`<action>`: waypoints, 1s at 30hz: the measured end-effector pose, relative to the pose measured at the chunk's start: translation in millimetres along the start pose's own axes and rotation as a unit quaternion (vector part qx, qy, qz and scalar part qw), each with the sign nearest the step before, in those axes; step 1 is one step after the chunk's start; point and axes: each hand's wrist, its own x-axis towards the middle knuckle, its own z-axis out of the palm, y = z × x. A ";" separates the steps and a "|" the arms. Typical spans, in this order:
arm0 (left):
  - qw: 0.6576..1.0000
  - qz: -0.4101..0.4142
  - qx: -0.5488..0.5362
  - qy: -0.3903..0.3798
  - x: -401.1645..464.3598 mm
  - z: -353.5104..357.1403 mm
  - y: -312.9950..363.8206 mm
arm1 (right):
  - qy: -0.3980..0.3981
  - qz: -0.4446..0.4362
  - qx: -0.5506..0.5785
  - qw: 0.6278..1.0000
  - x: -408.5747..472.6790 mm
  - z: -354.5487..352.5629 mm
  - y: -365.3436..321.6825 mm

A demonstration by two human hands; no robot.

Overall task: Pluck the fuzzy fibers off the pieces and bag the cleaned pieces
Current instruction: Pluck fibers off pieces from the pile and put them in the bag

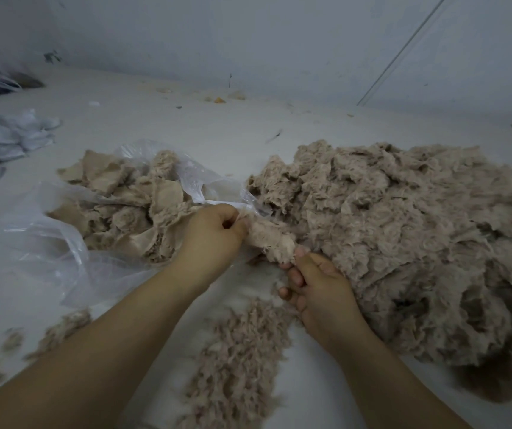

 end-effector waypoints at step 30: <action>0.988 -0.046 -0.150 -0.010 -14.2 7.7 -6.1 | 0.008 0.011 0.020 1.000 -2.4 -1.1 -2.8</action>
